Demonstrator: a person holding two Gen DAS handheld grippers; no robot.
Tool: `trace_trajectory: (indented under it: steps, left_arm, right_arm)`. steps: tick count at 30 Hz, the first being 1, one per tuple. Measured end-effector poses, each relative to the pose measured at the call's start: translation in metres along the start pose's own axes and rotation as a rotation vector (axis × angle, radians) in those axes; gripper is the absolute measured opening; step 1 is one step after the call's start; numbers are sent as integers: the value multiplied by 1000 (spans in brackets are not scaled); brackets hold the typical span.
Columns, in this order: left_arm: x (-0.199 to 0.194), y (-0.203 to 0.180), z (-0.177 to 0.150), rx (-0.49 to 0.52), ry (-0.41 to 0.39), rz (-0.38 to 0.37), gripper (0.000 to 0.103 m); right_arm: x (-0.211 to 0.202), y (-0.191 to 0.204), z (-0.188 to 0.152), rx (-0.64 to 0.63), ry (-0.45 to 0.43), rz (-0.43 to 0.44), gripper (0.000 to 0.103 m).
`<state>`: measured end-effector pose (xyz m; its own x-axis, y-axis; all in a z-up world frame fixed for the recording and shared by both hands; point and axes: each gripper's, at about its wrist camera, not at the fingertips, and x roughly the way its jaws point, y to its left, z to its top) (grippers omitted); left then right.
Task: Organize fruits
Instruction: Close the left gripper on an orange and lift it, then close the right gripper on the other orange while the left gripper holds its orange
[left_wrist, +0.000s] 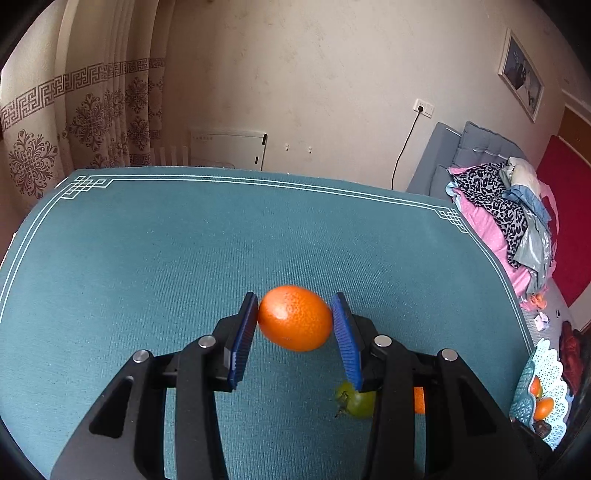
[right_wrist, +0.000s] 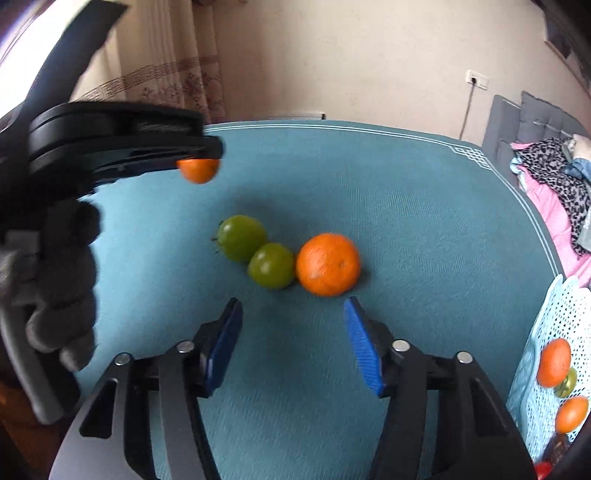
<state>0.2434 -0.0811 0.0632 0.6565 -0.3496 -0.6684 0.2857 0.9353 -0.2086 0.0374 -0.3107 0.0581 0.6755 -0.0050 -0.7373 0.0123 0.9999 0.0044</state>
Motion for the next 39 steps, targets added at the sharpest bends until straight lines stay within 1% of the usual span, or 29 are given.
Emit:
trace_trajectory:
  steps: [2,5,10,14,15,17,19,24,25,26,28,31,36,39]
  left_arm:
    - [-1,0,1,-5,0,-5,43]
    - [-3,1,2,-11,-4,-10,43]
    - [-4,3,4,-18,-6,-12,43]
    - [-3,3,3,-20,-2,-10,43]
    - [-3,3,3,-21,-2,-9,43]
    - [-3,3,3,-22,-1,-8,43]
    - [-2,3,3,-21,-2,-5,43]
    - [-2,3,3,-18,-3,-6,43]
    - [-3,3,3,-17,-5,-6,43]
    - [-3,3,3,-15,-6,-6,43]
    - [-4,3,4,-14,-9,-8,43]
    - [-5,3,4,-17,-7,-9,43]
    - [-8,3,4,-22,-10,-7,43]
    - [-9,0,4,-7,-19,7,43]
  right_arm:
    - [3,-6,4,22,0,-10,52]
    - [9,-14,10,50,-4,-20,50]
    - [18,-24,19,82,-11,5,49]
    - [24,-31,20,121,-3,72,41]
    - [25,-33,20,134,-5,87,41]
    - [25,-36,19,134,-12,84,36]
    - [25,-38,16,145,-14,97,35]
    - [16,-31,11,145,-31,89,35]
    - [11,-29,10,144,-41,83,33]
    - [7,-28,10,141,-51,80,28]
    - [-2,-24,10,135,-68,84,28]
    - [-4,-20,9,114,-53,73,28]
    - [-1,-23,11,147,-49,66,30]
    - [2,-30,14,188,-40,86,38]
